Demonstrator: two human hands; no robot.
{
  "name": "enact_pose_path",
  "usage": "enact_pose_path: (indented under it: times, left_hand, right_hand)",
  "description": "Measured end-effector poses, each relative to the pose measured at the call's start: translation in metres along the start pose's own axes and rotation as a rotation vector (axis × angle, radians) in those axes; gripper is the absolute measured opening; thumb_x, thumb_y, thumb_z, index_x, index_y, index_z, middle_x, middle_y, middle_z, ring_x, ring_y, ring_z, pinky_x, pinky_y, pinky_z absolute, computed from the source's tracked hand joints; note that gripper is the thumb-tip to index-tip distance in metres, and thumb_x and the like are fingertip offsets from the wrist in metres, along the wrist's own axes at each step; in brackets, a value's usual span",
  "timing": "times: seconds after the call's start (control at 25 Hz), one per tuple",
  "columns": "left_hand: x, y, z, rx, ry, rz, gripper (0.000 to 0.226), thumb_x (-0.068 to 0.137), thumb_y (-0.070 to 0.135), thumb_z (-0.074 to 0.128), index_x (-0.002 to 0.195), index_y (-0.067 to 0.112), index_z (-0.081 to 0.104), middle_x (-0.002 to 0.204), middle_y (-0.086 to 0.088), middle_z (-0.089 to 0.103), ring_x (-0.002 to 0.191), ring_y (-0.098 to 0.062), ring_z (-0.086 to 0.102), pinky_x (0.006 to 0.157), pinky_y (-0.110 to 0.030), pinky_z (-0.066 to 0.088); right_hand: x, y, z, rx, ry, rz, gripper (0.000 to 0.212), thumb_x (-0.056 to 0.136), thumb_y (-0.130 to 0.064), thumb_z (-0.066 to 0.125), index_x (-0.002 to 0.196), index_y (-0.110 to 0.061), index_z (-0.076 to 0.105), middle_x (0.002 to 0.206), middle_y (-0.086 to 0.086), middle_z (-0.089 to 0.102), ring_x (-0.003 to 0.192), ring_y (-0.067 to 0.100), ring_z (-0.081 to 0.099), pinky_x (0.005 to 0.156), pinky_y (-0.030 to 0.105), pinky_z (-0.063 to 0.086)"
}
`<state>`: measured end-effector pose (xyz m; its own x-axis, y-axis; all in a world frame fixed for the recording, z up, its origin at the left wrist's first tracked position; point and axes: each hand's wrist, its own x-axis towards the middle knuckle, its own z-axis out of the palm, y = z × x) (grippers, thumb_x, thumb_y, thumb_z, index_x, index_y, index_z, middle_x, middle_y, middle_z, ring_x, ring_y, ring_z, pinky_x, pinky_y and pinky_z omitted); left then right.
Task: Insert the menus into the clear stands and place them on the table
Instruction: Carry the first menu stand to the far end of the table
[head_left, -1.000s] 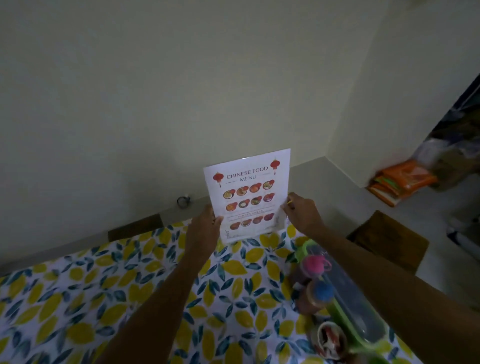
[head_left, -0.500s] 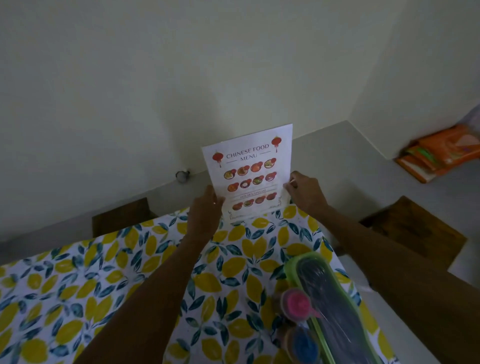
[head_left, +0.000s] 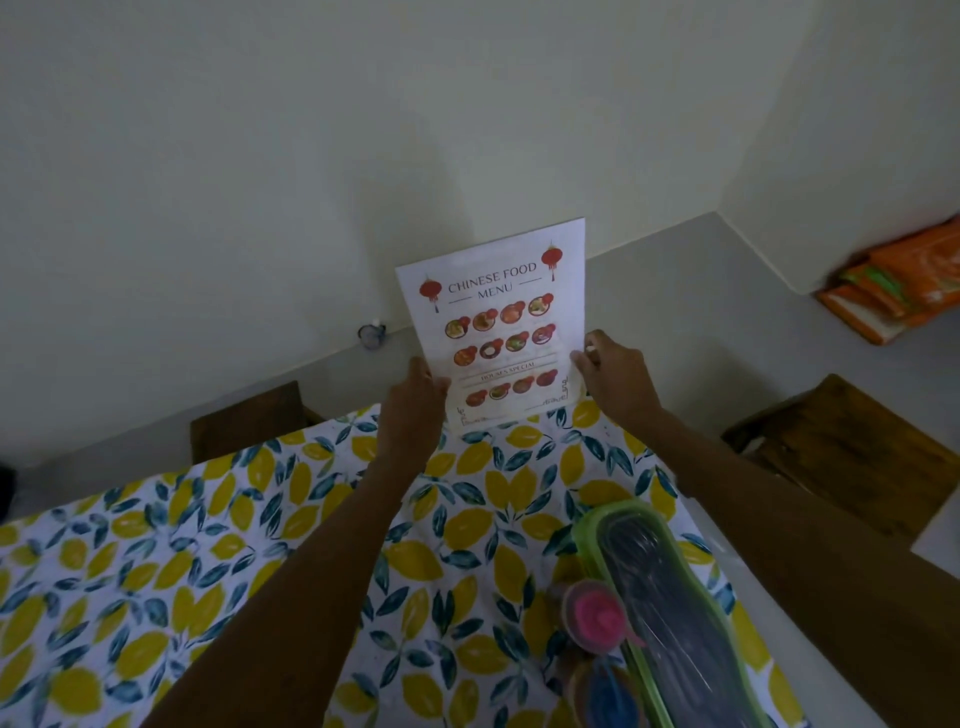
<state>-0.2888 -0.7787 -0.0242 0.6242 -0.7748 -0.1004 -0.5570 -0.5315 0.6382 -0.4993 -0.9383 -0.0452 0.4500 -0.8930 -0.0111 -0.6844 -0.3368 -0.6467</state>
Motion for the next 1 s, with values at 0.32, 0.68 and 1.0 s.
enact_pose_path:
  times: [0.32,0.68,1.0]
  left_hand:
    - [-0.017,-0.003,-0.020,0.006,-0.082,-0.070,0.055,0.090,0.042,0.061,0.129,0.008,0.042,0.123,-0.017,0.064,0.104,-0.034,0.066,0.085,-0.046,0.055]
    - [-0.100,-0.031,-0.097,0.405,-0.027,0.155,0.071,0.091,0.055,0.051,0.141,0.007,0.039,0.141,-0.018,0.046,0.127,-0.037,0.045,0.103,-0.047,0.036]
    - [-0.233,-0.148,-0.193,0.520,0.046,0.177,0.067,0.088,0.060,0.049,0.139,0.016,0.044,0.140,-0.015,0.049,0.126,-0.036,0.048,0.106,-0.049,0.034]
  right_hand:
    - [-0.018,-0.022,-0.014,0.054,-0.058,0.241,0.043,0.092,-0.037,0.056,0.123,-0.008,0.051,0.113,0.019,0.068,0.097,0.034,0.066,0.084,0.041,0.055]
    - [-0.113,-0.115,-0.018,-0.274,-0.130,-0.129,0.049,0.088,-0.046,0.056,0.126,-0.017,0.044,0.114,0.014,0.062,0.107,0.035,0.059,0.084,0.048,0.054]
    - [-0.251,-0.248,0.057,-0.585,-0.291,-0.338,0.063,0.091,-0.049,0.049,0.143,-0.017,0.034,0.141,0.014,0.050,0.120,0.040,0.048,0.096,0.049,0.047]
